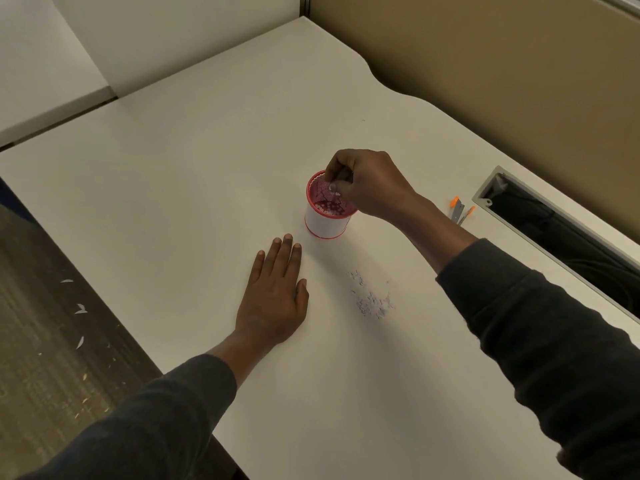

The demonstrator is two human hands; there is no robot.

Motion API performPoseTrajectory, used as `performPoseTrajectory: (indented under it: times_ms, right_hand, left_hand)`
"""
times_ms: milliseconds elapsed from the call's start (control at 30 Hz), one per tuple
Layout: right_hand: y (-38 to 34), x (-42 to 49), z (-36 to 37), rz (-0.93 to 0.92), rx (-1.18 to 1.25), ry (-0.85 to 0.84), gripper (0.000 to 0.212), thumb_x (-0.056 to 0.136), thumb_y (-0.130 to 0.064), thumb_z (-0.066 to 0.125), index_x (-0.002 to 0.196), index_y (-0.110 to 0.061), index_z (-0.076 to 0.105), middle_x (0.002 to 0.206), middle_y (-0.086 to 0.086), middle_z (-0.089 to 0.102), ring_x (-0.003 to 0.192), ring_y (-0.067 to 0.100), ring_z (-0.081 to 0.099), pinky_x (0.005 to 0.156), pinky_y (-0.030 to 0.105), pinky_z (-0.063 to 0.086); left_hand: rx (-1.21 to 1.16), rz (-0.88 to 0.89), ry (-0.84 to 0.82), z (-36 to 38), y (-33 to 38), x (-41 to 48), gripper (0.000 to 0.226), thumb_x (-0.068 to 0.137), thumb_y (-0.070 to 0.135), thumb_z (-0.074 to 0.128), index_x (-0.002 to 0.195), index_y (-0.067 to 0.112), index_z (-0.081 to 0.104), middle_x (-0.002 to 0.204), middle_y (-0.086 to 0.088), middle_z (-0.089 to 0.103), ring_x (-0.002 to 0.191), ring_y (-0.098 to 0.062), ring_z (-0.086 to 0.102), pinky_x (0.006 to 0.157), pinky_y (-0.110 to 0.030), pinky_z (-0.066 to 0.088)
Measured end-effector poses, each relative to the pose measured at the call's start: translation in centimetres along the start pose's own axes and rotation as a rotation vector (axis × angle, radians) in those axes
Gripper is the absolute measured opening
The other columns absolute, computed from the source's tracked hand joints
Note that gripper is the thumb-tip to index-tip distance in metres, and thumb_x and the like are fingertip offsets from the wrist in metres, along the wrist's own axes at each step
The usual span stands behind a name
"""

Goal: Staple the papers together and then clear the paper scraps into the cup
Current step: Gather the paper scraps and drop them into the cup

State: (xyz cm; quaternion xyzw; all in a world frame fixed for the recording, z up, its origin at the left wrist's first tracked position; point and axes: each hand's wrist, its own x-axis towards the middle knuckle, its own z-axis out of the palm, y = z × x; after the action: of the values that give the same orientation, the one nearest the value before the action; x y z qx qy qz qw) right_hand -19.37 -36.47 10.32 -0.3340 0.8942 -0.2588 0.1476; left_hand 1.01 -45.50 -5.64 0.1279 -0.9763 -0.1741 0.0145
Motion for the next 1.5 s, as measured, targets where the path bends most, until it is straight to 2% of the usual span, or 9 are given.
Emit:
performPoseTrajectory:
  times_ms: [133, 333, 467, 567, 833, 1067, 1233, 1367, 1500]
  right_hand:
    - [-0.3, -0.1, 0.2, -0.048, -0.034, 0.012, 0.017, 0.088, -0.017, 0.072, 0.105, -0.015, 0.07, 0.101, 0.001, 0.071, 0.096, 0.017, 0.065, 0.078, 0.029, 0.057]
    - [-0.4, -0.3, 0.9, -0.125, -0.161, 0.004, 0.022, 0.09, -0.006, 0.058, 0.109, -0.013, 0.068, 0.106, 0.005, 0.063, 0.096, 0.02, 0.055, 0.07, 0.022, 0.038]
    - [-0.6, -0.6, 0.9, -0.133, -0.15, -0.03, 0.03, 0.092, -0.002, 0.052, 0.116, -0.012, 0.067, 0.116, 0.006, 0.067, 0.101, 0.019, 0.058, 0.075, 0.023, 0.043]
    - [-0.6, -0.8, 0.8, -0.137, -0.1, -0.014, 0.034, 0.089, 0.003, 0.048, 0.111, -0.013, 0.069, 0.104, 0.002, 0.069, 0.095, 0.018, 0.061, 0.07, 0.02, 0.044]
    - [-0.3, -0.8, 1.1, -0.145, -0.093, 0.05, 0.017, 0.092, -0.013, 0.063, 0.107, -0.017, 0.07, 0.108, 0.003, 0.073, 0.103, 0.023, 0.066, 0.084, 0.033, 0.056]
    - [-0.6, -1.0, 1.0, -0.158, -0.075, 0.056, 0.033, 0.091, 0.001, 0.05, 0.112, -0.015, 0.069, 0.111, 0.004, 0.072, 0.106, 0.023, 0.064, 0.082, 0.026, 0.052]
    - [-0.4, -1.0, 0.6, -0.104, 0.015, 0.045, 0.031, 0.091, 0.0, 0.053, 0.111, -0.017, 0.07, 0.11, -0.001, 0.072, 0.097, 0.008, 0.061, 0.071, 0.004, 0.042]
    - [-0.1, -1.0, 0.4, -0.089, 0.031, 0.032, 0.042, 0.086, 0.006, 0.048, 0.115, -0.016, 0.069, 0.113, -0.001, 0.07, 0.1, 0.011, 0.06, 0.071, 0.003, 0.041]
    - [0.3, -0.9, 0.8, -0.121, -0.02, 0.033, 0.034, 0.088, -0.001, 0.057, 0.116, -0.019, 0.067, 0.112, -0.004, 0.065, 0.095, 0.007, 0.054, 0.068, 0.0, 0.035]
  left_hand:
    - [0.003, -0.001, -0.003, -0.2, 0.1, -0.1, 0.066, 0.102, 0.041, 0.018, 0.162, 0.013, 0.012, 0.171, -0.005, 0.003, 0.158, -0.021, -0.001, 0.129, -0.045, 0.009]
    - [0.001, -0.002, -0.004, -0.2, 0.1, 0.0, 0.067, 0.101, 0.042, 0.016, 0.162, 0.014, 0.012, 0.171, -0.005, 0.003, 0.158, -0.021, -0.001, 0.129, -0.044, 0.009]
    - [-0.008, -0.003, -0.004, -0.2, 0.1, 0.0, 0.067, 0.101, 0.042, 0.017, 0.162, 0.014, 0.012, 0.171, -0.005, 0.004, 0.158, -0.02, -0.001, 0.129, -0.044, 0.009]
    - [-0.003, -0.002, -0.003, -0.1, 0.1, 0.0, 0.067, 0.101, 0.041, 0.018, 0.162, 0.013, 0.014, 0.171, -0.006, 0.005, 0.158, -0.021, 0.001, 0.128, -0.045, 0.011]
    - [-0.011, -0.009, -0.016, -0.4, 0.3, 0.0, 0.069, 0.1, 0.044, 0.013, 0.162, 0.014, 0.012, 0.171, -0.005, 0.004, 0.158, -0.021, -0.001, 0.128, -0.046, 0.011]
    - [-0.011, -0.013, -0.021, -0.4, 0.3, 0.0, 0.069, 0.1, 0.044, 0.013, 0.162, 0.014, 0.01, 0.171, -0.005, 0.002, 0.158, -0.021, -0.002, 0.129, -0.046, 0.01]
    - [-0.006, -0.008, -0.021, -0.3, 0.2, 0.0, 0.067, 0.101, 0.041, 0.018, 0.162, 0.014, 0.01, 0.171, -0.005, 0.002, 0.158, -0.02, -0.003, 0.129, -0.045, 0.009]
    - [-0.007, -0.007, -0.014, -0.2, 0.1, 0.0, 0.066, 0.102, 0.04, 0.023, 0.162, 0.013, 0.012, 0.171, -0.005, 0.004, 0.158, -0.02, -0.001, 0.129, -0.044, 0.009]
    - [0.002, -0.007, -0.014, -0.2, 0.1, 0.0, 0.067, 0.102, 0.04, 0.02, 0.162, 0.013, 0.013, 0.171, -0.006, 0.005, 0.158, -0.021, 0.0, 0.129, -0.045, 0.01]
